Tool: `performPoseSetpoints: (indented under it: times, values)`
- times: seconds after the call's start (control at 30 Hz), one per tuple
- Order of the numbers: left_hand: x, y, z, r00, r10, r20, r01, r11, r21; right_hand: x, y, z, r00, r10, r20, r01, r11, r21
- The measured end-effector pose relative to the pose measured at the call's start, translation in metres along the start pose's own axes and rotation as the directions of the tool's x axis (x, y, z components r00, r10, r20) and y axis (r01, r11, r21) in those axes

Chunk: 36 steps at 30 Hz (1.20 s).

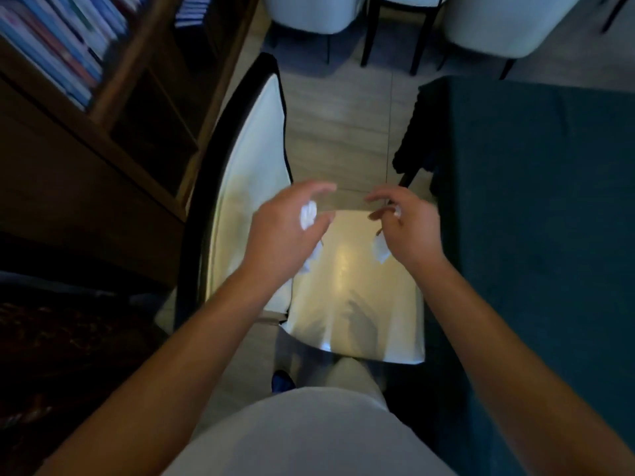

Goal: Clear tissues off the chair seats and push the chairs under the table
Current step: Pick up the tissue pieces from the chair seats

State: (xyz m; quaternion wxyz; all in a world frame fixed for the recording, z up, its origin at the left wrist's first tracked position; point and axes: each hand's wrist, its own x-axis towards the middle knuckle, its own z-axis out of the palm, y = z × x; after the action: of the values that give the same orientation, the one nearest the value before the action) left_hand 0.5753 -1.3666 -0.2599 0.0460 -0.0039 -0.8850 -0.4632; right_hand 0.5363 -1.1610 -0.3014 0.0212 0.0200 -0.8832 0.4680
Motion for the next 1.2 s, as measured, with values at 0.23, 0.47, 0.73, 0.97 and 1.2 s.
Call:
performPoseSetpoints:
  times: [0.23,0.47,0.73,0.97,1.2]
  values:
    - [-0.021,0.024,-0.101,0.984,0.15,-0.092,-0.151,0.989,-0.001,-0.054,-0.086,-0.025,0.981,-0.122,-0.15,0.126,0.992,0.018]
    - [-0.023,0.042,-0.149,0.938,0.269,-0.218,-0.282,0.959,-0.029,-0.071,-0.142,-0.061,0.936,-0.266,-0.228,0.265,0.964,-0.037]
    - [-0.021,0.05,-0.167,0.906,0.355,-0.231,-0.332,0.934,0.131,-0.067,-0.162,-0.074,0.868,-0.4,-0.296,0.371,0.917,-0.149]
    - [-0.003,0.028,-0.206,0.841,0.524,-0.133,-0.478,0.836,0.271,-0.068,-0.199,-0.054,0.832,-0.447,-0.329,0.39,0.893,-0.227]
    - [0.032,-0.007,-0.276,0.807,0.585,-0.08,-0.535,0.782,0.32,-0.065,-0.243,0.007,0.818,-0.43,-0.382,0.312,0.89,-0.333]
